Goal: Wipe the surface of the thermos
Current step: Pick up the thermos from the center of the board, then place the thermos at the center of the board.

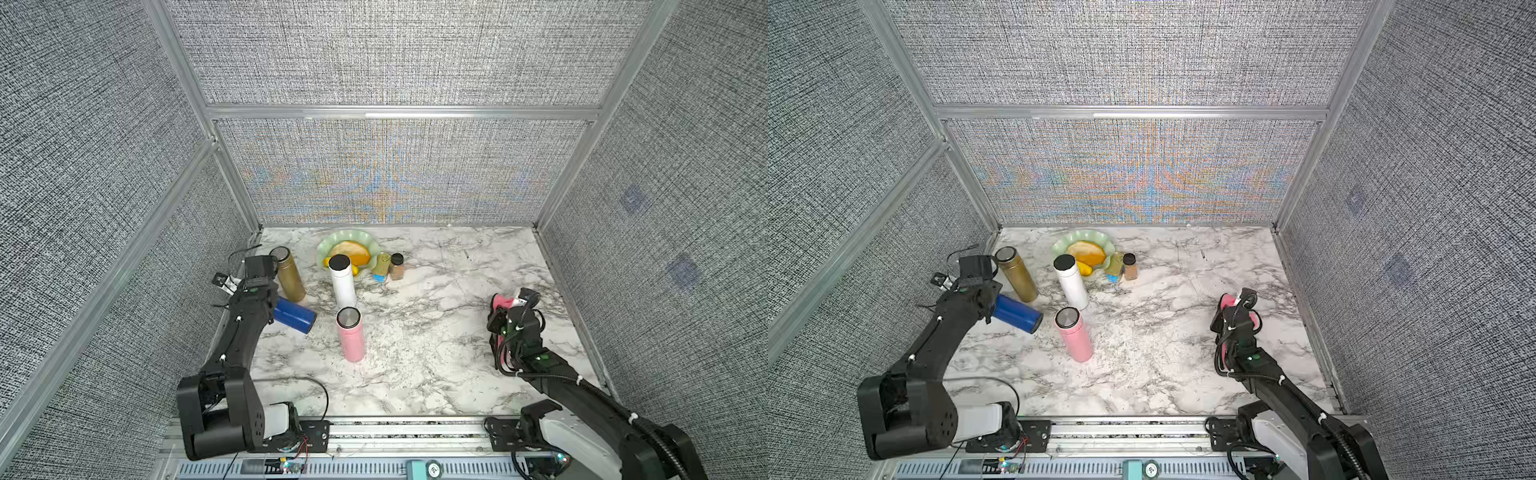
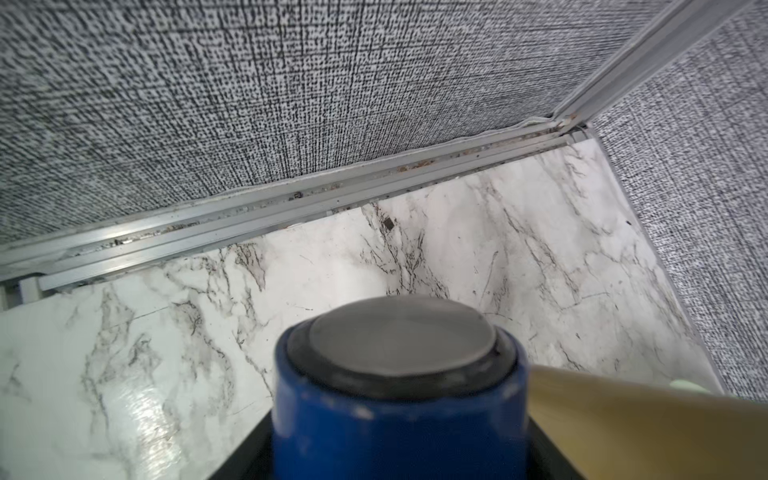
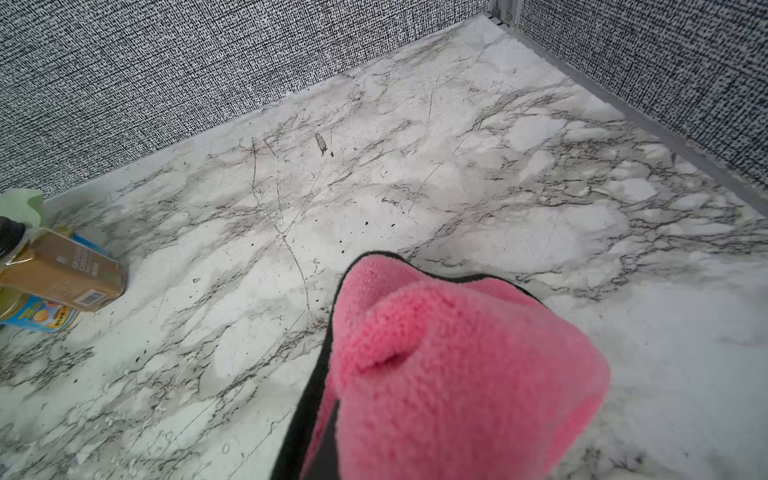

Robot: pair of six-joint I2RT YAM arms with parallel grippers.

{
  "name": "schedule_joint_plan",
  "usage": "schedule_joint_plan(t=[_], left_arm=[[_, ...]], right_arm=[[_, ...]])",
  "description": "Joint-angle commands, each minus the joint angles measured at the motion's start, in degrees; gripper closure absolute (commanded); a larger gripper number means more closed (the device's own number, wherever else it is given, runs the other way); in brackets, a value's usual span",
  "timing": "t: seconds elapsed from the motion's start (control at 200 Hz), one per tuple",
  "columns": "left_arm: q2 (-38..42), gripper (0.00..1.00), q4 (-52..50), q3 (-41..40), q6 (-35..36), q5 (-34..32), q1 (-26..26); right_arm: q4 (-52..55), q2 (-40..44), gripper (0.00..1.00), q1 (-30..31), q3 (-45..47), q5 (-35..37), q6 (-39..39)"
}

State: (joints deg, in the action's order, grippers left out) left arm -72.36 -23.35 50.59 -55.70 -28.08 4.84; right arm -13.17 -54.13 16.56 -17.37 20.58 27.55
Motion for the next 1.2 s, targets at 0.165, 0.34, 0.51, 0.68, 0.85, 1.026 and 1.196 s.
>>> schedule_joint_plan(t=[0.165,0.34,0.51,0.68,0.85,1.026,1.196], left_arm=[[16.69,0.59,32.07,-16.88,17.09,-10.30,-9.46],[20.71,0.91,44.85,-22.33,24.04,-16.76,-16.57],[13.96,1.00,71.13,-28.46,44.19,-0.26,-17.50],[7.57,1.00,90.66,-35.23,54.00,11.34,-17.50],[-2.46,0.98,113.35,-40.03,61.90,20.84,-17.50],[-14.17,0.97,125.20,-37.68,61.57,18.82,-17.45],[-19.13,0.98,125.27,-32.32,61.10,15.76,-17.41]], right_arm=[[-0.65,-0.35,1.00,-0.01,-0.62,0.40,0.12],[-2.11,4.51,1.00,5.77,-0.64,-4.38,-3.96],[-3.42,11.73,1.00,20.73,-1.68,1.68,-8.90],[-0.85,14.65,1.00,22.49,-0.27,7.97,-9.97],[-5.52,17.56,1.00,21.56,5.19,10.45,-11.11],[-5.73,15.55,1.00,18.37,5.26,10.18,-10.86],[-7.08,13.34,1.00,14.81,6.17,9.06,-9.23]])
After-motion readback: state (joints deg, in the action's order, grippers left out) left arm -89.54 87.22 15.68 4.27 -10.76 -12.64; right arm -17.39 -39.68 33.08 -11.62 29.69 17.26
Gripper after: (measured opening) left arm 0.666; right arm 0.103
